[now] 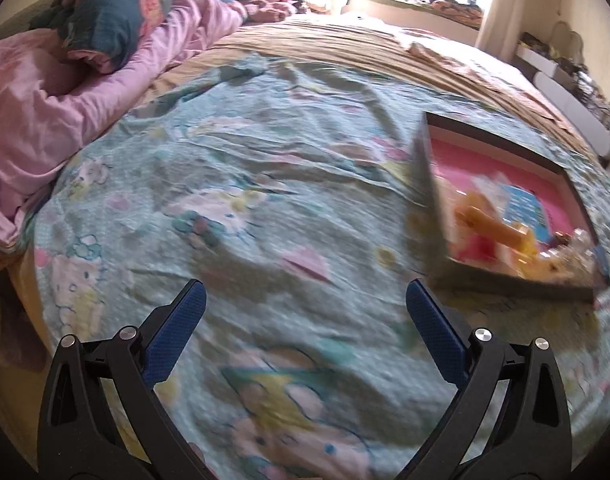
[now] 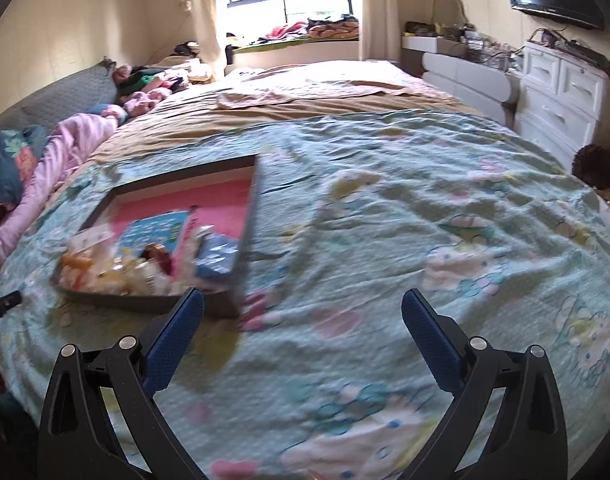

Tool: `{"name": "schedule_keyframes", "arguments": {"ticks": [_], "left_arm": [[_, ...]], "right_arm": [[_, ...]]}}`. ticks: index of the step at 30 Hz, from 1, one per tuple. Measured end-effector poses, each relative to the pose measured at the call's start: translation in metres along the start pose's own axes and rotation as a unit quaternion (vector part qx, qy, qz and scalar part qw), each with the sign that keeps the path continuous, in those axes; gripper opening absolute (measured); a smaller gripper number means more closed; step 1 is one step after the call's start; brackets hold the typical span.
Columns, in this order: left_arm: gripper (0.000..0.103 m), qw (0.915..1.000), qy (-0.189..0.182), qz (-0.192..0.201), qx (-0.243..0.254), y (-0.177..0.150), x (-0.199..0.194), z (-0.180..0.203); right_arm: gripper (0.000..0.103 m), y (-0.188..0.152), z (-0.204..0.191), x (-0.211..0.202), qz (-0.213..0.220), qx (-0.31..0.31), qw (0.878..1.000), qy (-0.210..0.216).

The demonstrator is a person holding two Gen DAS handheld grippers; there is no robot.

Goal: Organize jewelry

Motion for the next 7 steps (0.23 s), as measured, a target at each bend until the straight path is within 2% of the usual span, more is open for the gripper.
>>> {"name": "schedule_keyframes", "arguments": {"ticks": [2, 3, 6, 7], "left_arm": [[0.094, 0.9984, 0.052, -0.018, -0.018, 0.018, 0.035, -0.019], [0.094, 0.9971, 0.066, -0.026, -0.028, 0.024, 0.049, -0.027], [0.094, 0.9908, 0.092, -0.072, -0.068, 0.041, 0.100, -0.052], [0.094, 0.9891, 0.098, -0.075, -0.081, 0.044, 0.112, -0.060]], "right_arm": [[0.099, 0.010, 0.038, 0.013, -0.004, 0.010, 0.999, -0.048], [0.099, 0.014, 0.056, 0.023, -0.013, 0.013, 0.998, -0.065], [0.099, 0.027, 0.111, 0.054, -0.038, 0.033, 0.992, -0.117], [0.099, 0.029, 0.126, 0.062, -0.039, 0.044, 0.990, -0.126]]}}
Point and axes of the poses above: each gripper's, at about its wrist camera, not at the fingertips, and x roughly the way its jaws point, z to its right, y to its top, the point moved 2 cm from there along x, roughly the way its jaws point, and after that the axes turned 12 degrees about y, right-handed, at the moved point
